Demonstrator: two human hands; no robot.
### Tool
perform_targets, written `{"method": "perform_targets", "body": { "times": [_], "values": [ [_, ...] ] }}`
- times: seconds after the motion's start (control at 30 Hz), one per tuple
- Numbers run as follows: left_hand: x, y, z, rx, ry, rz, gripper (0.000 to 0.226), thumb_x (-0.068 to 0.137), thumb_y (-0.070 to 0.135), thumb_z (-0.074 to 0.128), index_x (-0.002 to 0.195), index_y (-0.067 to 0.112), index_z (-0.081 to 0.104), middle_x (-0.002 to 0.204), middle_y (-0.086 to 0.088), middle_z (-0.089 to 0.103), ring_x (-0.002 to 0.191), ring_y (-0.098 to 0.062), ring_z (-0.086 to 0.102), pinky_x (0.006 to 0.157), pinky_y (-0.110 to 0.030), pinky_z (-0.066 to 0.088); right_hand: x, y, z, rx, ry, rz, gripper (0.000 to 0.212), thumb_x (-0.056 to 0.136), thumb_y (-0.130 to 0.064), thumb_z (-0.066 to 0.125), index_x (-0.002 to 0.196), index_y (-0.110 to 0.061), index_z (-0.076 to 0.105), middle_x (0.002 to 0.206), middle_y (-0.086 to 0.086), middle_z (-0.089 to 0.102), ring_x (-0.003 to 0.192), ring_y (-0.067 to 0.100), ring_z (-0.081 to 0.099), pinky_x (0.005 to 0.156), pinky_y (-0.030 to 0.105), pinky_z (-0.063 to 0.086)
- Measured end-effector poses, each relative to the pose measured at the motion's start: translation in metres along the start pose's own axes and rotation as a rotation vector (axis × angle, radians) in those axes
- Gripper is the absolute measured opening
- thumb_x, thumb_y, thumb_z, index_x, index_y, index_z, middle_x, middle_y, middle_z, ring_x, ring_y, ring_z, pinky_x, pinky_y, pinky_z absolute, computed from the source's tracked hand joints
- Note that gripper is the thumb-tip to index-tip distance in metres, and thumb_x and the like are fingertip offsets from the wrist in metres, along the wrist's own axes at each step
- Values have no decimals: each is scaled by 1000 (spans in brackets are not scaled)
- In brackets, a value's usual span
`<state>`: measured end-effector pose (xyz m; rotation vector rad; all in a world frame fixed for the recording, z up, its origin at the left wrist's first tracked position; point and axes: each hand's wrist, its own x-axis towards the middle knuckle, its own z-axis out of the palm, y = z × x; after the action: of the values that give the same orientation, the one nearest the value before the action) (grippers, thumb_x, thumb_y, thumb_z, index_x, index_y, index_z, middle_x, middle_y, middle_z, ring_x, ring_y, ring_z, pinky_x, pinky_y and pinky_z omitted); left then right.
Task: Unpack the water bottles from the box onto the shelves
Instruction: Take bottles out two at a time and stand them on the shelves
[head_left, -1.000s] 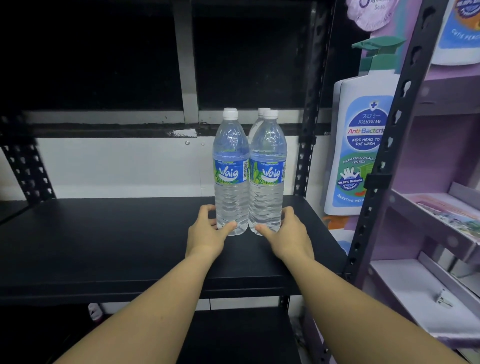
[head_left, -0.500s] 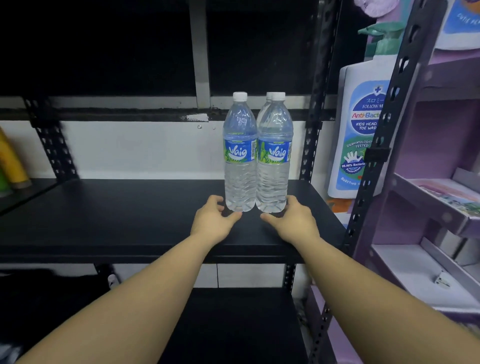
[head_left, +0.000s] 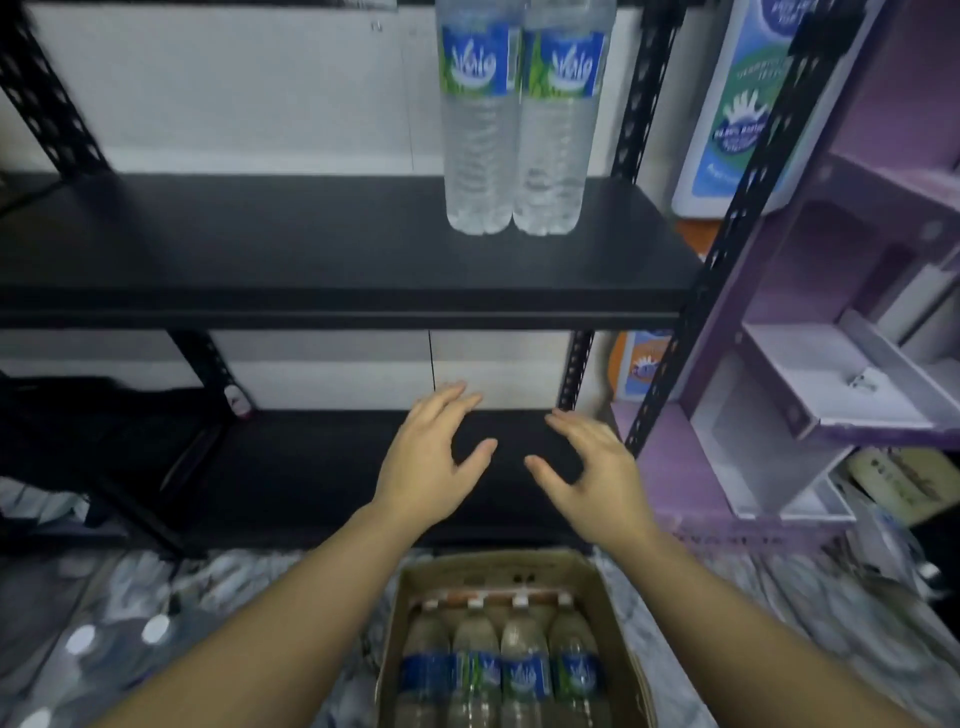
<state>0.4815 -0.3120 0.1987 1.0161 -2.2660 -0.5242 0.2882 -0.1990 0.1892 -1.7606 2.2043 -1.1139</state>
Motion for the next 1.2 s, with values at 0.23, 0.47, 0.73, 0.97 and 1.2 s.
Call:
{"method": "perform_targets", "body": {
  "times": [0.23,0.47,0.73,0.97,1.2],
  "values": [
    [-104,-60,109,-75,-296,-390,60,93,49,74,146,24,57,138,4,62,129,-17,57,105,-31,48,-105,82,76,22,-379,390,61,89,-56,75,141,-26,63,135,-4,69,126,18,64,105,30,51],
    [-212,-126,197,-119,-610,-666,63,90,38,82,144,17,56,129,-5,71,117,-24,68,82,-25,45,-199,147,144,-7,-637,739,62,87,-59,76,135,-21,65,125,2,75,111,22,71,87,28,53],
    [-267,-176,262,-67,-738,-761,94,76,66,78,151,17,51,145,-4,61,128,-24,61,104,-33,50,-237,169,196,31,-736,820,73,89,-44,82,148,-14,53,133,6,69,113,20,66,93,28,52],
    [-257,-206,295,-60,-771,-722,92,70,65,81,145,22,48,135,-3,63,120,-25,65,102,-45,55,-222,177,245,-25,-749,768,76,88,-39,84,151,-17,47,142,9,58,130,30,58,109,39,49],
    [-216,-205,286,88,-780,-609,66,93,43,74,144,10,48,116,-12,71,108,-30,67,85,-35,51,-189,198,268,-289,-750,694,62,98,-63,61,123,-7,62,129,18,66,113,34,65,87,39,52]
  ]
}}
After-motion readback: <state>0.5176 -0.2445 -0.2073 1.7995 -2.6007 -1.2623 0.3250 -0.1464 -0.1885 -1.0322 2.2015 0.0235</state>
